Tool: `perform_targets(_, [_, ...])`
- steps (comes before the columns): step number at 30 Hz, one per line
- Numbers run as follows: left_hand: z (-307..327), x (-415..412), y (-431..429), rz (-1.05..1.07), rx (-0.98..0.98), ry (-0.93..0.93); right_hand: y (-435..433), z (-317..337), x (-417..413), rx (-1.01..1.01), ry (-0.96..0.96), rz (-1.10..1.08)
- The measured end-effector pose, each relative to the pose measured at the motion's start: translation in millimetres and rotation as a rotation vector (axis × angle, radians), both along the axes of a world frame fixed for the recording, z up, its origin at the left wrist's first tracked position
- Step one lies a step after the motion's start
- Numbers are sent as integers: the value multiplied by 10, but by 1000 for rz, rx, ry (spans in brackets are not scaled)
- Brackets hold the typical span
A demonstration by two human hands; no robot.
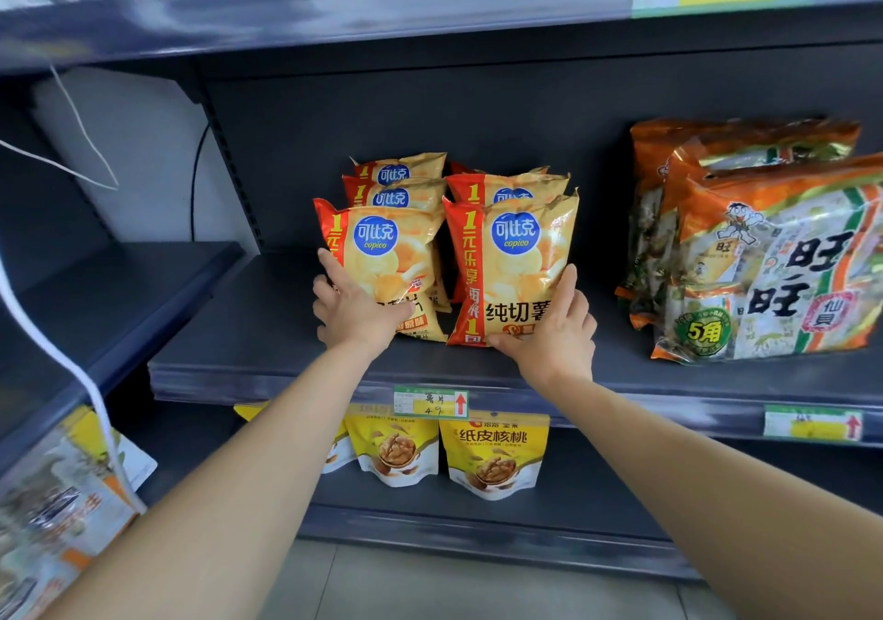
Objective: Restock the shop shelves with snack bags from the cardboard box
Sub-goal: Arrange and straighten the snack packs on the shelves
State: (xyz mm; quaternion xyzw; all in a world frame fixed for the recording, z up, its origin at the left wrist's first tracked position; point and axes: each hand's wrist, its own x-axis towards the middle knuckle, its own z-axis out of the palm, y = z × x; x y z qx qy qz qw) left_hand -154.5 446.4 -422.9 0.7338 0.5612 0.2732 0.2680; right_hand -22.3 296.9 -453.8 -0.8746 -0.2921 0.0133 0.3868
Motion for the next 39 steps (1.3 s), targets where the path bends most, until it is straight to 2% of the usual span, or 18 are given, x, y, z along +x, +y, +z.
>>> perform_targets(5, [-1,-18,-130,41,56,14,-72,17,44,11,-18,-8])
perform_targets(9, [75,47,-422,57,313,-12,-138,27,52,23,-41,3])
perform_targets(11, [118,137,-653,-36,413,-12,-185,36,60,27,-55,7])
perform_targets(15, [140,426,-1155,-340,485,-51,-374,101,148,61,-150,10])
perform_targets(19, [105,783,-1560,-593,449,-62,-785,143,361,153,-366,-95])
perform_targets(21, [80,970,-1681,-690,404,-49,-1025,140,554,182,-412,-187])
perform_targets(23, [53,1154,-1777,-789,364,-27,-1255,152,799,120,-374,-274])
perform_targets(26, [23,1407,-1889,-890,303,13,-1544,145,1141,-21,-187,-352])
perform_targets(30, [29,1696,-1950,-945,153,-21,-1757,133,1465,49,22,-320])
perform_targets(39, [-54,2054,-1863,-823,64,-141,-1440,153,1619,12,114,-373])
